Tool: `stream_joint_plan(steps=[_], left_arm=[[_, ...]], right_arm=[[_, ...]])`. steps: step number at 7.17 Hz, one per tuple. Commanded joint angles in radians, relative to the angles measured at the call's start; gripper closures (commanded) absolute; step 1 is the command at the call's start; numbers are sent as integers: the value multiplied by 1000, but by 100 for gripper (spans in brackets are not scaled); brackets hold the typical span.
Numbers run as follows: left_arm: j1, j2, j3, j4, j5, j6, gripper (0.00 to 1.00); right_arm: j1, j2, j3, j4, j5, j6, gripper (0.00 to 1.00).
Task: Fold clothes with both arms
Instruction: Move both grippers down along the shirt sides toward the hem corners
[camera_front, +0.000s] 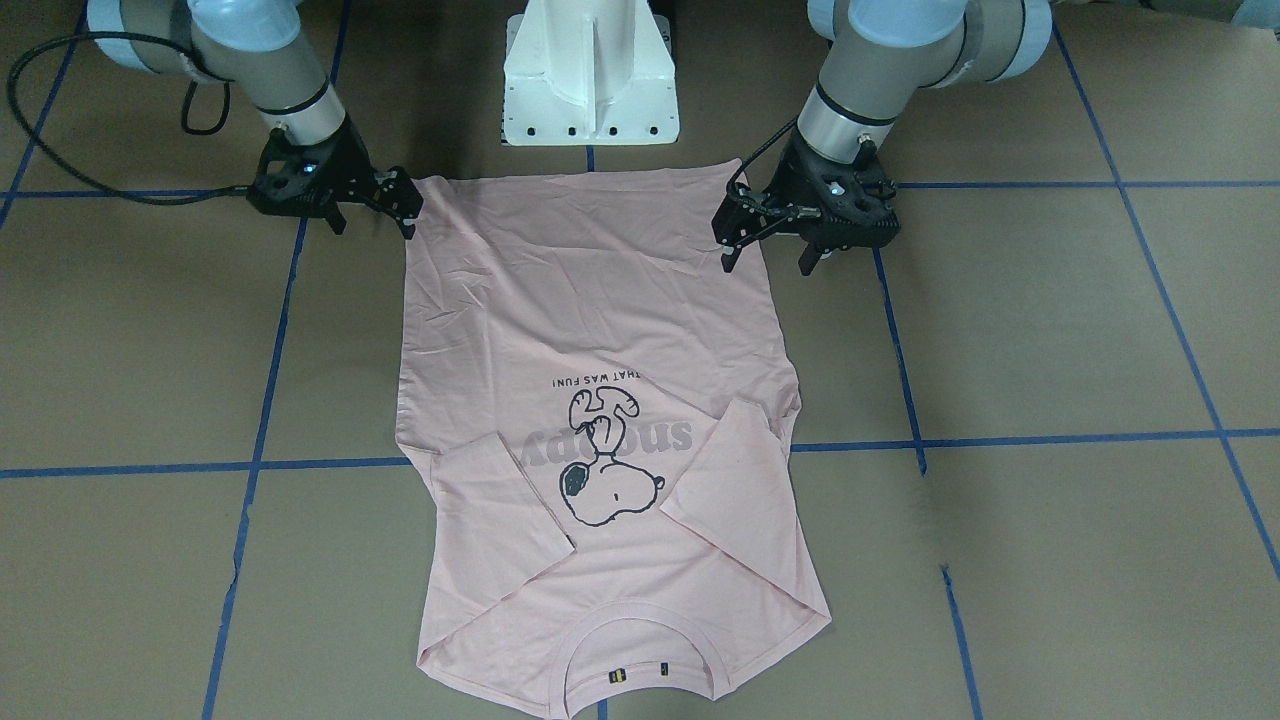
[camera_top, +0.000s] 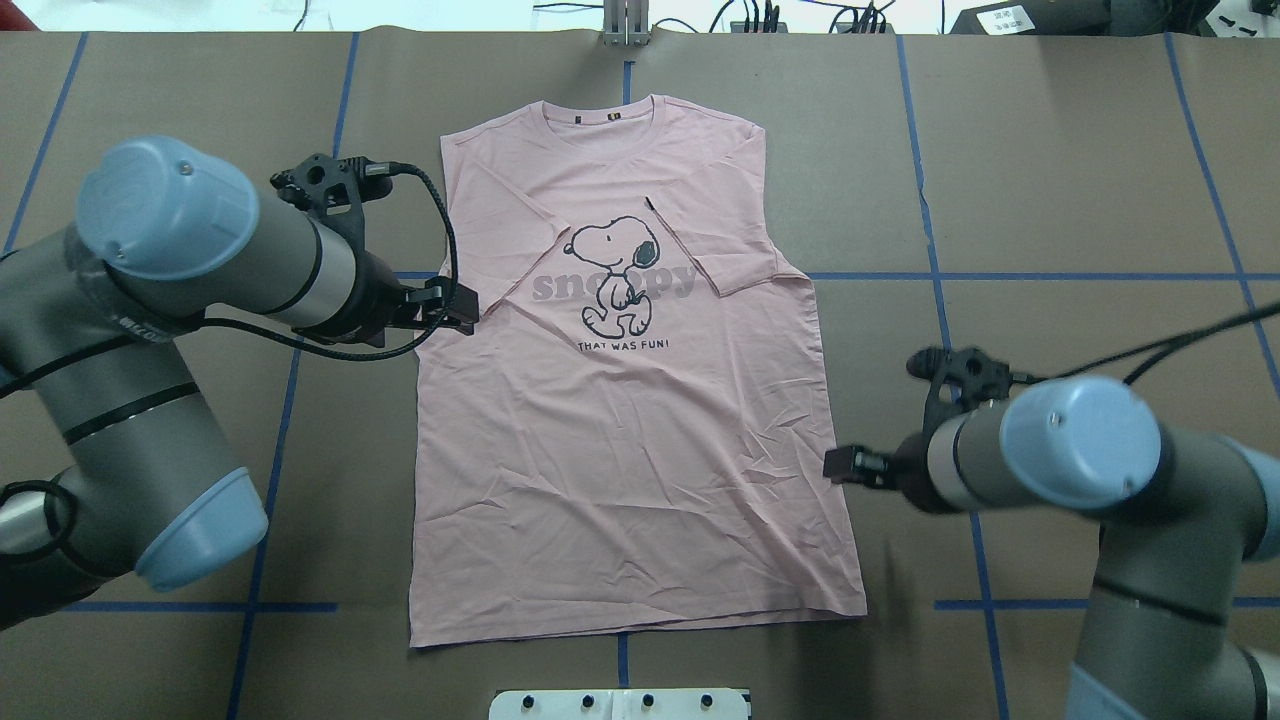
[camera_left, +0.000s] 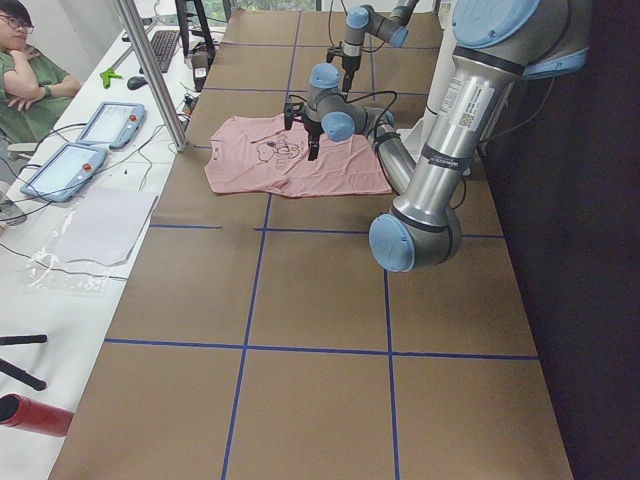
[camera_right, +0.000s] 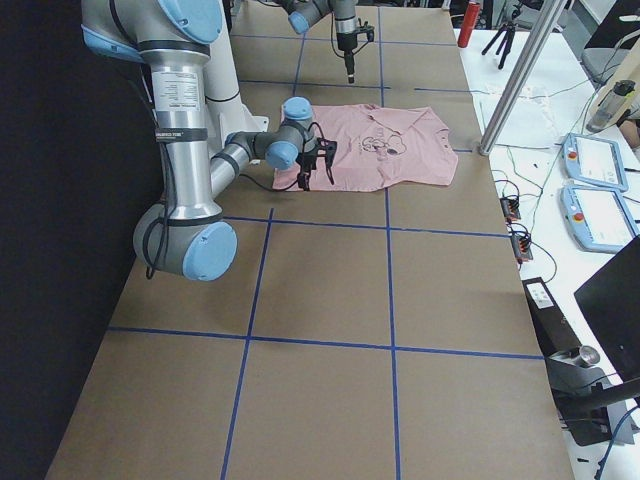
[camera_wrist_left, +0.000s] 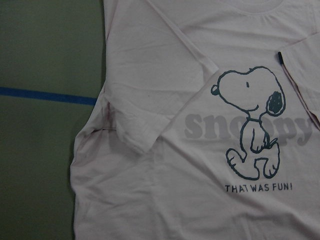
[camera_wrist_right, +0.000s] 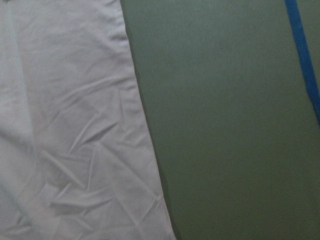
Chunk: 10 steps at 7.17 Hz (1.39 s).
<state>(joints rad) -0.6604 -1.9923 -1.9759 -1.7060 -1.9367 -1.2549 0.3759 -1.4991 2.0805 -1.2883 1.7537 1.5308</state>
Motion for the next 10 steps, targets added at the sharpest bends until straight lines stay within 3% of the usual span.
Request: stream_joint_plan(steps=[1,4,9,10], left_arm=[[4,18,-31,16,4,2,0],[4,17,-31,16,4,0,0],[4,18,-31,16,4,0,0],[4,18,-31,16,4,0,0]], right_arm=[[-171,-33,26,14,-136,98,0],[-209,-33,-34,11,-143,97,1],[-207,-30,-27,11,-108,95,13],[-207,-32,-27,11,-108,95,24]])
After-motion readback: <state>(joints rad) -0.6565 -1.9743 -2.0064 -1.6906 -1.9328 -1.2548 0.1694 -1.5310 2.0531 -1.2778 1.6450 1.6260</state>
